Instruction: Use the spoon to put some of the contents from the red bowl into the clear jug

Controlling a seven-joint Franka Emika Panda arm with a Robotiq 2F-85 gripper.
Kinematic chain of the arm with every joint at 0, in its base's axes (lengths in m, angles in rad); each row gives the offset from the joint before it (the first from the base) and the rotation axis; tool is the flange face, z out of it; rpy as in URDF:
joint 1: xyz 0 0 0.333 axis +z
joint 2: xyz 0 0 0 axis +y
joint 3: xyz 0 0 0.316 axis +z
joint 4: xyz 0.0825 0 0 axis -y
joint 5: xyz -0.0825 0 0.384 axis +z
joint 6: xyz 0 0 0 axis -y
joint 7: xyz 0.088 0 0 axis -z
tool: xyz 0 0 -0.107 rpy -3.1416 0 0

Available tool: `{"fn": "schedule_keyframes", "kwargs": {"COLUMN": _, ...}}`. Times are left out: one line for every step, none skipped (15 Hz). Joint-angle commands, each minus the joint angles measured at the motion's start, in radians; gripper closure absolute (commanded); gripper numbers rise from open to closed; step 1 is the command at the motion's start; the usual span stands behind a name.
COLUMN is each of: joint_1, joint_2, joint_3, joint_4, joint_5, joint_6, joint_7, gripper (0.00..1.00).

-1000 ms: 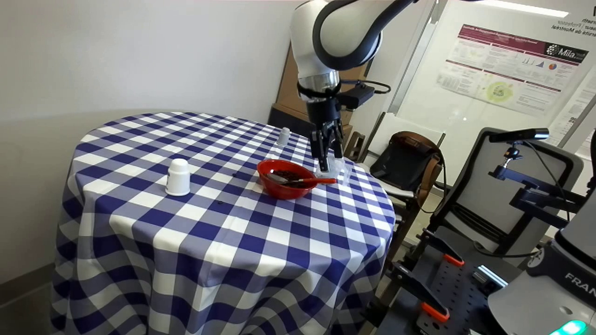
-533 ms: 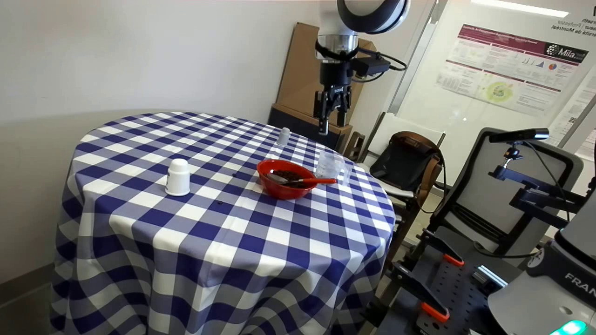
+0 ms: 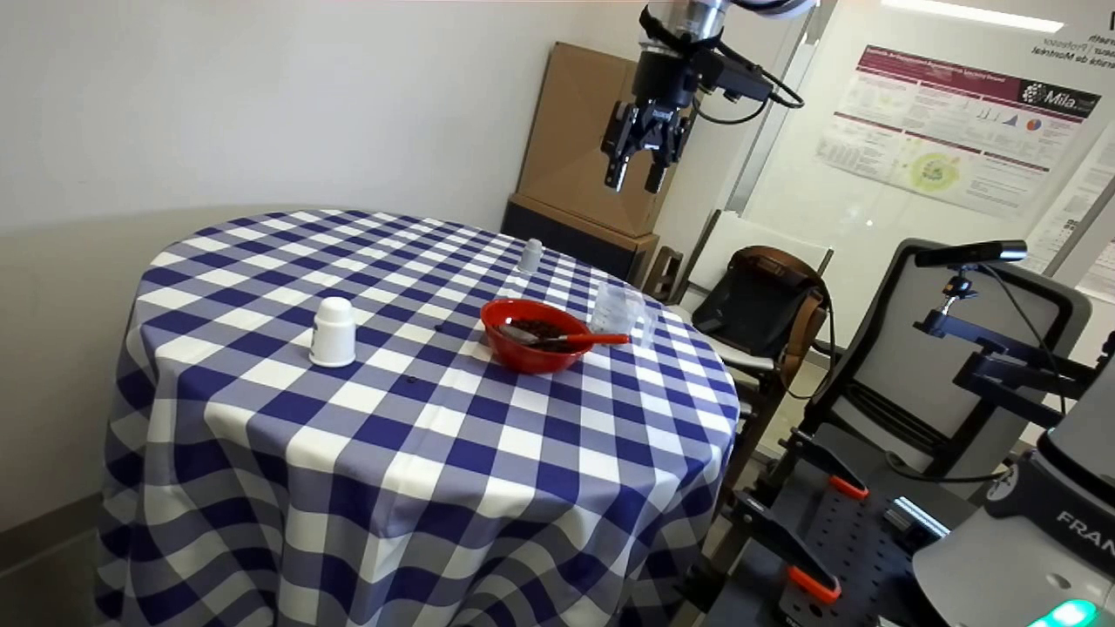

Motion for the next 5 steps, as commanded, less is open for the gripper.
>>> {"fn": "schedule_keyframes", "kwargs": {"joint_1": -0.005, "joint_2": -0.021, "joint_3": 0.001, "joint_4": -0.006, "joint_5": 0.017, "joint_6": -0.003, "joint_7": -0.001, "gripper": 0.00}}
{"fn": "schedule_keyframes", "kwargs": {"joint_1": -0.009, "joint_2": -0.041, "joint_3": 0.000, "joint_4": -0.013, "joint_5": 0.026, "joint_6": -0.003, "joint_7": -0.001, "gripper": 0.00}}
{"fn": "schedule_keyframes", "kwargs": {"joint_1": -0.010, "joint_2": -0.054, "joint_3": -0.001, "joint_4": -0.020, "joint_5": 0.030, "joint_6": -0.003, "joint_7": -0.001, "gripper": 0.00}}
{"fn": "schedule_keyframes", "kwargs": {"joint_1": -0.011, "joint_2": -0.061, "joint_3": -0.001, "joint_4": -0.024, "joint_5": 0.032, "joint_6": -0.003, "joint_7": -0.001, "gripper": 0.00}}
{"fn": "schedule_keyframes", "kwargs": {"joint_1": -0.011, "joint_2": -0.064, "joint_3": -0.001, "joint_4": -0.028, "joint_5": 0.033, "joint_6": -0.003, "joint_7": -0.001, "gripper": 0.00}}
